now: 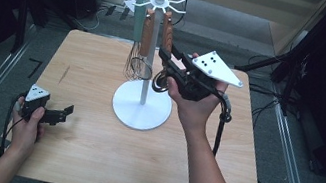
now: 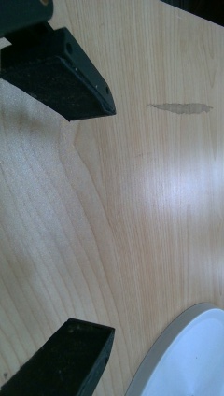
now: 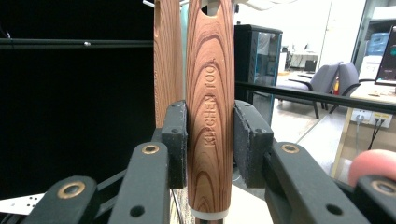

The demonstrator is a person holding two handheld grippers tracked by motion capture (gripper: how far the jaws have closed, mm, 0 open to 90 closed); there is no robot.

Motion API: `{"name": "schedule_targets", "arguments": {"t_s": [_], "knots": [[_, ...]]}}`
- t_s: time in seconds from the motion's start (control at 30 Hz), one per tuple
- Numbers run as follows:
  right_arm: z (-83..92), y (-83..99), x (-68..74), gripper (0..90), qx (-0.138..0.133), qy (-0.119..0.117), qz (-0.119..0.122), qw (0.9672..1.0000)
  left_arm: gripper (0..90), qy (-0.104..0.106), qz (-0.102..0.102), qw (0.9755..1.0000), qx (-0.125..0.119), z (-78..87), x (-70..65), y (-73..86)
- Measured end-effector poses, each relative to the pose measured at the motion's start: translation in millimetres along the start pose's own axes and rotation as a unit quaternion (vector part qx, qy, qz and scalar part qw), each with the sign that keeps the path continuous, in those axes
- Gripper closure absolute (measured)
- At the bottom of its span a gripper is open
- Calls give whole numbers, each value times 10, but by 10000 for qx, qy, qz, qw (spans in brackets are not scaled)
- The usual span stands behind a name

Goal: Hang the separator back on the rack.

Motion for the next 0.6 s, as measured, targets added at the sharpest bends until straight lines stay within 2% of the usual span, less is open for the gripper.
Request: {"name": "schedule_targets", "arguments": {"t_s": [0.1, 0.17, 0.2, 0.27, 0.33, 0.53, 0.6], "knots": [[-12, 19, -13, 695, 33, 37, 29, 10000, 0, 0, 9, 10000, -5, -1, 0, -1], [-6, 27, -10, 686, 2, -47, -31, 10000, 0, 10, 12, 10000, -5, -1, 0, -1], [8, 26, -6, 647, -43, -85, -52, 9999, 0, 12, 17, 10000, -11, -2, -1, -2], [36, 13, 1, 491, -151, -117, -68, 9998, 0, 14, 8, 10000, -3, -1, -1, -1], [64, 18, -13, 386, -181, -48, -78, 9998, 0, 12, 8, 10000, 4, 0, 0, 0], [138, 105, -109, 275, -126, 51, -40, 9999, 0, 5, -3, 10000, 17, -1, 1, 2], [170, 152, -169, 258, -97, 174, -85, 9998, 0, 0, 9, 10000, 7, -3, 1, 0]]}}
Point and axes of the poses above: each handheld gripper's, and its own axes: z roughly backward along the jaws, y roughly out of its underside, x roughly to its left, the point moved 10 cm from there along -z, roughly forward along the jaws, and after that the axes turned 6 degrees about y, right-handed, at the moved point
